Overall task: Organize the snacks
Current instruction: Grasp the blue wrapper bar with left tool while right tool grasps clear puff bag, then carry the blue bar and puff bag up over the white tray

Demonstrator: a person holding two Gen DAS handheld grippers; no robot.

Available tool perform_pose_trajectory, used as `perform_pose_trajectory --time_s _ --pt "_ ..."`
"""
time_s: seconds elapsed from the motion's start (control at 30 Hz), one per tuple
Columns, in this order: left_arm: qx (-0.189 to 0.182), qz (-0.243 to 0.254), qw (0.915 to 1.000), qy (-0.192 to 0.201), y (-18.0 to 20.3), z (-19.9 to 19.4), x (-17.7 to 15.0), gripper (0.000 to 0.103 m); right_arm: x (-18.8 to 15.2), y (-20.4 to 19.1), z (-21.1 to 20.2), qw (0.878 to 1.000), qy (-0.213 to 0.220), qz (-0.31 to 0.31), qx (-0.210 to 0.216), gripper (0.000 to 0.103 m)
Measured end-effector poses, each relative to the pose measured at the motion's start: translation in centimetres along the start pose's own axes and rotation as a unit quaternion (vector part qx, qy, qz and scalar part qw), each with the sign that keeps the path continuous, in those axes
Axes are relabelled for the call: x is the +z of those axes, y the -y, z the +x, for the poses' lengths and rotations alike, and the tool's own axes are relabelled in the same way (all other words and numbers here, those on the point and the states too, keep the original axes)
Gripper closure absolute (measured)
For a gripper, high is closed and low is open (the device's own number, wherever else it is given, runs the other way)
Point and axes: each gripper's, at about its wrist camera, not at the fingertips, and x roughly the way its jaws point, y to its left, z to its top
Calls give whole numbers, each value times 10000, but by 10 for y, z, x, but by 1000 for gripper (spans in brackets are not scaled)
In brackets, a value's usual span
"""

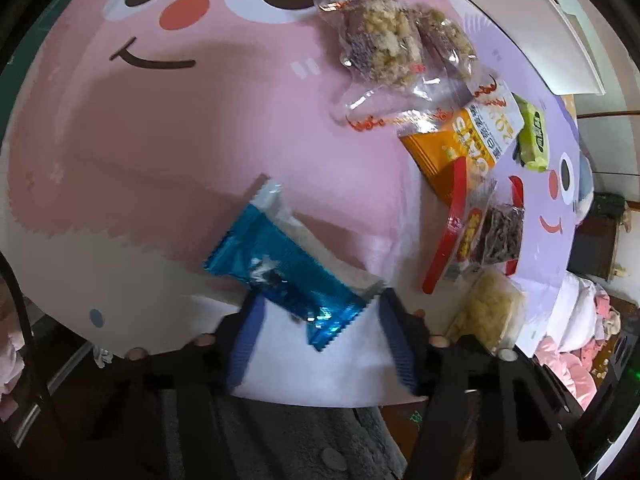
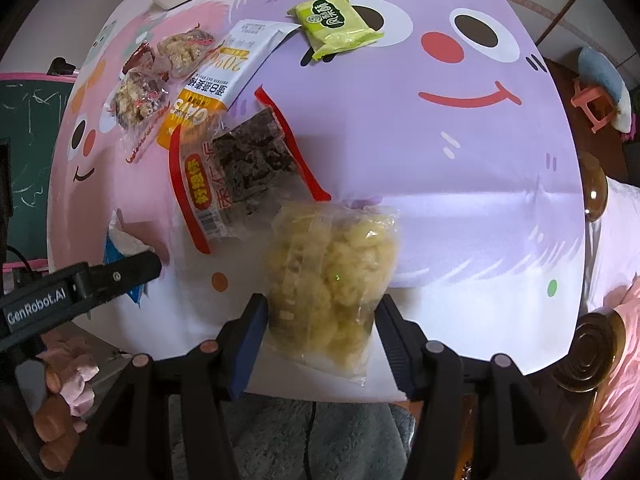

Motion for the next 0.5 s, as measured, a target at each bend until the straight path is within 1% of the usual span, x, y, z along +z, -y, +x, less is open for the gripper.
perform_pose_trajectory --time_s 0.03,0.07,0.13,0.17,0.2,0.33,0.43,0.5 --pt "80 30 10000 24 1 -1 0 67 -2 1 0 10000 3 5 10 47" --pt "103 84 9999 25 2 -1 0 79 -3 2 0 10000 7 7 28 47" --pt "127 123 9998 28 0 -2 0 81 -5 5 1 10000 17 -14 57 50" --pt "151 150 9998 26 1 -2 0 86 -6 6 1 10000 19 -37 55 52" --pt "181 182 9997 23 2 -2 -1 88 -6 5 1 10000 25 -76 53 55" --pt "224 352 9991 115 4 -7 -2 93 -7 0 2 9996 68 -274 -43 57" --pt "189 445 9985 243 10 -13 -3 96 -9 -5 1 9993 85 -366 -29 60" --pt "75 492 9983 319 13 -19 -2 97 -9 -6 -1 9992 98 -386 38 62"
